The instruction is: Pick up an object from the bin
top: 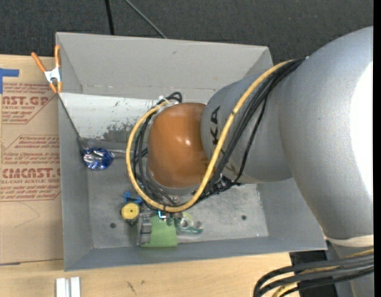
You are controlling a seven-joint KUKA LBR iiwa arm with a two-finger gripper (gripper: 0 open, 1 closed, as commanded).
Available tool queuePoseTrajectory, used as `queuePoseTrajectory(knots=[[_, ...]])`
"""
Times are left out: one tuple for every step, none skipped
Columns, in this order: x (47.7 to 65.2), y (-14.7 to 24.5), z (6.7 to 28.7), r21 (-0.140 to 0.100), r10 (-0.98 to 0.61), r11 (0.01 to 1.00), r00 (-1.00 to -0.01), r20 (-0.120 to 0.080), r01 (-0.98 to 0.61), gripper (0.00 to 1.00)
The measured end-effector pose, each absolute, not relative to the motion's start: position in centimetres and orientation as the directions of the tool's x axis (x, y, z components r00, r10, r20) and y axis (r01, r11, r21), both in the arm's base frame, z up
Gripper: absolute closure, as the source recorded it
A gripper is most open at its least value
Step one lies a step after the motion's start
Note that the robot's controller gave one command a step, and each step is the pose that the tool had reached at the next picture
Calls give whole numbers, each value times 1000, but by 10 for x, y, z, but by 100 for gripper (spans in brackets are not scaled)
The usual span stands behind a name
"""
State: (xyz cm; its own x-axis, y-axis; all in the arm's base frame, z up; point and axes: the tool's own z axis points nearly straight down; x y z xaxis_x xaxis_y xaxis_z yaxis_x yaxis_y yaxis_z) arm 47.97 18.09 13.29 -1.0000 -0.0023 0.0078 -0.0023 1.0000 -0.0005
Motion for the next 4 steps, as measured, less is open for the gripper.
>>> queuePoseTrajectory(knots=[[543,148,80,10,-165,986,-986,-23,-165,0],[537,144,74,2,-167,986,-986,-4,-167,100],[537,144,74,2,-167,986,-986,-4,-167,0],[484,155,70,2,-104,995,-995,-3,-104,0]])
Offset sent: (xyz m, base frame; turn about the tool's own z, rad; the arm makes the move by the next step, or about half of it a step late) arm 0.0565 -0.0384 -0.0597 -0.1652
